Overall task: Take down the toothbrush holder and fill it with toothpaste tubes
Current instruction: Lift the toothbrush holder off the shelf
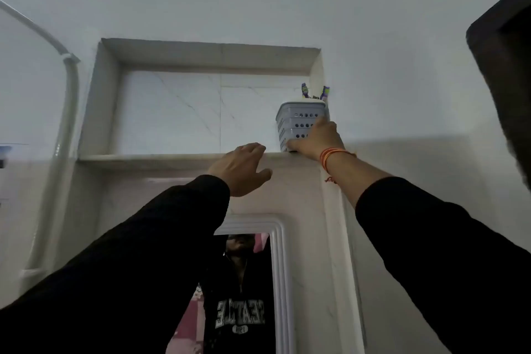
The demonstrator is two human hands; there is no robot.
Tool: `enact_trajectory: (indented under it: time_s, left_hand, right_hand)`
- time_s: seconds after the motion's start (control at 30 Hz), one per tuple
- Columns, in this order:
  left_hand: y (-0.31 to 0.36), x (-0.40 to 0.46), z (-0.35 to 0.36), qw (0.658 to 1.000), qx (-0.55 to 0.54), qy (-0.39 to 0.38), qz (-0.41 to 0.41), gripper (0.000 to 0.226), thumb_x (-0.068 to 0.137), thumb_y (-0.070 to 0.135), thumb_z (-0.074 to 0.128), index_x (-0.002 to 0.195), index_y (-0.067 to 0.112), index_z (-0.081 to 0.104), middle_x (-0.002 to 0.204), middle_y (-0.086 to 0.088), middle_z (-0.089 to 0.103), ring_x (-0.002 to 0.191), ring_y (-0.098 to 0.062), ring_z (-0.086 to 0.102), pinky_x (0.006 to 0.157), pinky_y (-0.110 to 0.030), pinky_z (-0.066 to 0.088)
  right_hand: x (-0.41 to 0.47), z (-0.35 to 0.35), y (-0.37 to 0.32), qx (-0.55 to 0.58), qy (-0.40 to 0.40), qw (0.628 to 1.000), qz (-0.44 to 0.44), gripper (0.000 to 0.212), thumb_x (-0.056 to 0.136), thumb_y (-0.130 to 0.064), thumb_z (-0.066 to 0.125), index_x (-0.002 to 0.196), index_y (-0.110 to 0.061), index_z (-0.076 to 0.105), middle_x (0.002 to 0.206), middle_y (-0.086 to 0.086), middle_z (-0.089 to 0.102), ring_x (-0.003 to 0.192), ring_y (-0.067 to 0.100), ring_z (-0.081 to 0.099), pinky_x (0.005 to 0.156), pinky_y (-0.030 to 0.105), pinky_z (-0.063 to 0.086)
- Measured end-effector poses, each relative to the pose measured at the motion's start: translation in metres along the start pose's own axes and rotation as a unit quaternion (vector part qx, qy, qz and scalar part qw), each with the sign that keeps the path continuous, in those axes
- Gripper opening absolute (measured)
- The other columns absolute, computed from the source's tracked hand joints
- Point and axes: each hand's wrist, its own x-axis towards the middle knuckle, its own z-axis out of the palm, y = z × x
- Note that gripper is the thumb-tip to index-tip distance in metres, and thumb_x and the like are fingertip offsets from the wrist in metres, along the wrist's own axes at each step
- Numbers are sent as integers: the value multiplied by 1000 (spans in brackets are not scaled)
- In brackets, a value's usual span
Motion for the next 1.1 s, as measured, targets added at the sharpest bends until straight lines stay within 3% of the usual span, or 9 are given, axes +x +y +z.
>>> enact_trajectory:
  time_s: [0.1,0.3,0.5,0.63,0.87,1.03,1.1]
  left_hand:
    - [-9,8,15,1000,16,14,4,64,100,47,47,153,11,39,162,-5,38,147,-25,38,119,-41,34]
    - [-28,7,42,998,32,39,41,75,102,48,45,164,16,18,173,-1,13,160,-18,7,128,-33,11]
    - [-41,-2,44,997,24,42,58,76,101,46,46,165,16,16,173,2,6,160,-14,1,129,-32,11]
    - [-43,-11,35,998,-4,32,54,75,101,45,48,164,15,20,173,-1,13,160,-16,7,129,-35,15]
    - [-37,-57,26,996,-77,21,37,67,100,41,53,159,16,35,167,0,33,151,-19,35,121,-33,31]
    - [-32,-124,53,987,-160,-12,5,61,98,39,54,155,18,42,161,0,42,146,-20,42,119,-33,34]
    - [-32,-158,74,978,-203,-31,-19,58,94,39,55,148,18,50,152,-2,51,138,-22,52,113,-33,42]
  right_hand:
    - [9,3,-4,3,15,1000,20,109,61,-57,78,146,-12,26,132,15,42,117,32,55,94,40,51]
    - [23,15,-14,33,53,996,61,119,51,-63,81,143,-9,28,133,12,49,118,28,55,91,39,49]
    - [7,-3,-29,43,68,994,76,118,45,-70,78,136,-8,36,125,12,48,104,29,58,69,34,42]
    - [-13,-29,-42,51,58,995,60,116,46,-68,77,137,-9,37,124,11,45,90,26,48,66,33,41]
    - [-82,-60,-49,116,18,991,59,110,47,-55,82,136,-10,36,127,10,44,100,24,50,86,39,56]
    - [-170,-40,-20,128,-8,989,74,108,51,-45,88,137,-12,31,124,7,39,100,20,46,69,27,49]
    - [-208,-24,-3,117,-16,989,90,114,46,-45,89,138,-12,30,127,8,39,101,19,45,82,33,54]
